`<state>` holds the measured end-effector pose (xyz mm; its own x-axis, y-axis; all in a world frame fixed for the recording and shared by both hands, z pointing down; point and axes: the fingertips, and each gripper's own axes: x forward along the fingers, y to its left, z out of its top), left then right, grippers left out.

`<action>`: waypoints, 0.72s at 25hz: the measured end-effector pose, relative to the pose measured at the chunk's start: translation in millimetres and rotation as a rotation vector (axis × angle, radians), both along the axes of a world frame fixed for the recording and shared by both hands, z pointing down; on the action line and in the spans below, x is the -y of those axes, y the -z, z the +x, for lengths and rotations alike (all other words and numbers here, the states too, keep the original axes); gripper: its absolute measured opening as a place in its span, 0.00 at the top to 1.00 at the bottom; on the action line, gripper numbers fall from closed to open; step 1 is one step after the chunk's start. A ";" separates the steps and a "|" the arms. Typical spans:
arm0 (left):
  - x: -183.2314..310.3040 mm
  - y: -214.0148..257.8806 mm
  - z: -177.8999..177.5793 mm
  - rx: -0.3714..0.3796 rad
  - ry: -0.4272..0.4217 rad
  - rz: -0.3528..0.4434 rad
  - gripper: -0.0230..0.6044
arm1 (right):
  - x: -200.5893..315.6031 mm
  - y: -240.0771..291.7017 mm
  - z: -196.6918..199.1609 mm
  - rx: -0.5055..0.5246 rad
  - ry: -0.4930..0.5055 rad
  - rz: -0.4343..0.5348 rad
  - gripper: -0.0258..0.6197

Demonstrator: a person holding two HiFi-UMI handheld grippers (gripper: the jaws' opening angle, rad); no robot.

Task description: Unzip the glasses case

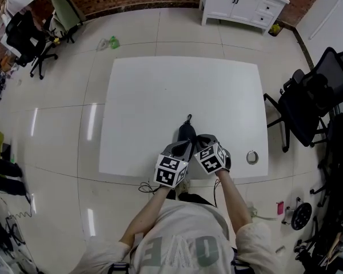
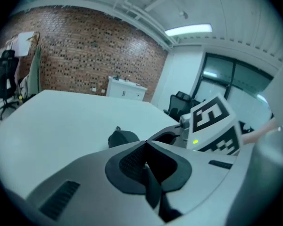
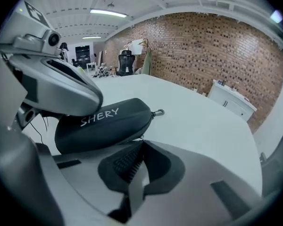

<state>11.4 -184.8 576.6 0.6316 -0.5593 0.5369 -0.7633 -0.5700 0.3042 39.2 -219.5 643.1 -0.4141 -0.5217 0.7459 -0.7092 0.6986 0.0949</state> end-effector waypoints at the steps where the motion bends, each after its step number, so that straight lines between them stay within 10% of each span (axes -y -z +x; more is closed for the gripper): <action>1: -8.5 5.1 3.2 -0.049 0.008 -0.029 0.96 | 0.3 -0.2 0.4 0.006 -0.005 -0.001 0.96; 4: -38.5 3.8 16.1 -0.150 0.007 -0.136 0.96 | 0.9 0.4 3.5 0.019 -0.019 -0.001 0.96; 7: -48.2 -17.1 15.2 -0.093 -0.008 -0.178 0.96 | -3.2 1.2 9.2 0.018 -0.026 0.001 0.96; 18: -12.3 -26.7 -41.3 0.051 0.116 -0.052 0.96 | -88.6 5.3 -11.7 0.090 -0.018 -0.060 0.96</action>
<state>-29.9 -172.5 603.3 0.5353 -0.5978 0.5967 -0.8385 -0.4612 0.2902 27.5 -130.9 637.8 -0.4718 -0.4853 0.7361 -0.7257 0.6879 -0.0117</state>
